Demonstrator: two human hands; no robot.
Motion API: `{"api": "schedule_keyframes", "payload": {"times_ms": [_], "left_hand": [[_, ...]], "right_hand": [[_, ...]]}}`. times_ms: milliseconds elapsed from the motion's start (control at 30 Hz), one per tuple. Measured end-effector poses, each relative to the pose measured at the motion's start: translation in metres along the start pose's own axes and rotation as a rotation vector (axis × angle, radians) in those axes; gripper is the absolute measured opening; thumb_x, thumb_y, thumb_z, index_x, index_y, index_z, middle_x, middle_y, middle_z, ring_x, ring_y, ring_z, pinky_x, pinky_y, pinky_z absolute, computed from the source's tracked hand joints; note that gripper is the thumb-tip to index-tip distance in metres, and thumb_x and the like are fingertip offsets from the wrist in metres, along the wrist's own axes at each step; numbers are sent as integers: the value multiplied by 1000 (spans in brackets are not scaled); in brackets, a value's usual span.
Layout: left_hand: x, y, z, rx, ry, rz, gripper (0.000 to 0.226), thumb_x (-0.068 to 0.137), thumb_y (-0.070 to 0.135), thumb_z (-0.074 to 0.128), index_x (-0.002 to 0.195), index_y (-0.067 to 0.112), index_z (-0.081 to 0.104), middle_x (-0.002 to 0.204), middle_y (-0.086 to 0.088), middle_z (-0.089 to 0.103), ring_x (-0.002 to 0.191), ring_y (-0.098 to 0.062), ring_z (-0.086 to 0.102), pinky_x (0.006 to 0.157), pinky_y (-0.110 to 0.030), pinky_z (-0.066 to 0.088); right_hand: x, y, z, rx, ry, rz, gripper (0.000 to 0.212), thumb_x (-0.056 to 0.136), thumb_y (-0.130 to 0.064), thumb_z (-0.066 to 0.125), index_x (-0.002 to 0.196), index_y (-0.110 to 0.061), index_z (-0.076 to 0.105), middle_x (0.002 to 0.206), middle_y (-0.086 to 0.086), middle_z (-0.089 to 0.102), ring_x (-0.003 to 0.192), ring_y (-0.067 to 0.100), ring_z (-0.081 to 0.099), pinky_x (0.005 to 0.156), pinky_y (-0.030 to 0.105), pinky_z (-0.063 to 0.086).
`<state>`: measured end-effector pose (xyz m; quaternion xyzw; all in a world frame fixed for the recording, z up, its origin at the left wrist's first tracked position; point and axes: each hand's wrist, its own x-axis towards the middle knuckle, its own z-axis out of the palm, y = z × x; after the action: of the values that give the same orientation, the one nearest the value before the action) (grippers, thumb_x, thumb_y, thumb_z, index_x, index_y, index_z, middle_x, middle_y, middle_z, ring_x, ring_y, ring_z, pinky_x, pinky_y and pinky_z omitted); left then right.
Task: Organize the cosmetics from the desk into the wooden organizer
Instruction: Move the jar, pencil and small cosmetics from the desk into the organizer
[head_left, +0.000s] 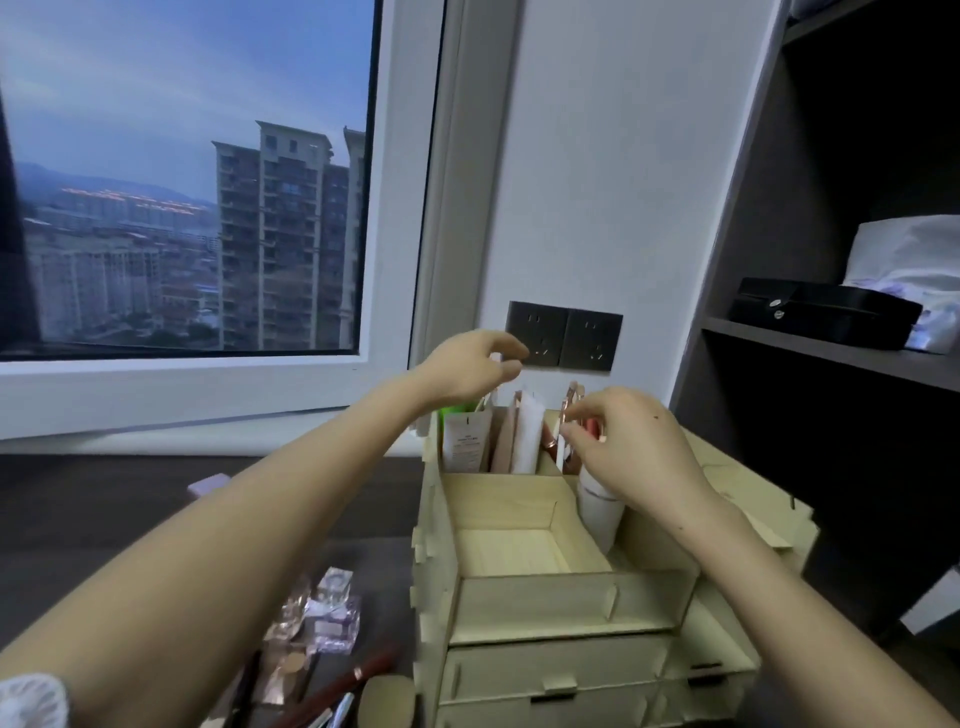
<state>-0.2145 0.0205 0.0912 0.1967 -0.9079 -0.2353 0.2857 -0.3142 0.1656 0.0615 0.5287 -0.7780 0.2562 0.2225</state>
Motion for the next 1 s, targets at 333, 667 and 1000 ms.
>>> {"api": "schedule_keyframes", "payload": {"times_ms": [333, 667, 1000], "left_hand": [[-130, -12, -48, 21, 160, -114, 27, 91, 10, 50, 115, 11, 63, 117, -1, 66, 106, -10, 60, 91, -15, 43], [-255, -66, -13, 370, -68, -448, 18, 86, 16, 55, 91, 11, 72, 92, -8, 72, 83, -22, 62, 67, -23, 39], [-264, -96, 59, 540, -311, -601, 15, 82, 20, 56, 92, 9, 60, 107, -13, 65, 101, -32, 61, 73, -31, 42]], "right_hand": [[-89, -104, 22, 421, -295, -233, 18, 90, -21, 57, 98, -18, 73, 96, -9, 70, 85, 4, 59, 77, 18, 43], [-144, -120, 142, -53, -542, -535, 32, 85, 1, 50, 109, -14, 65, 108, 7, 63, 105, 29, 52, 71, 33, 41], [-121, -125, 157, -356, -675, -848, 16, 49, -22, 84, 55, -24, 69, 62, -6, 63, 64, 22, 60, 47, 21, 13]]}}
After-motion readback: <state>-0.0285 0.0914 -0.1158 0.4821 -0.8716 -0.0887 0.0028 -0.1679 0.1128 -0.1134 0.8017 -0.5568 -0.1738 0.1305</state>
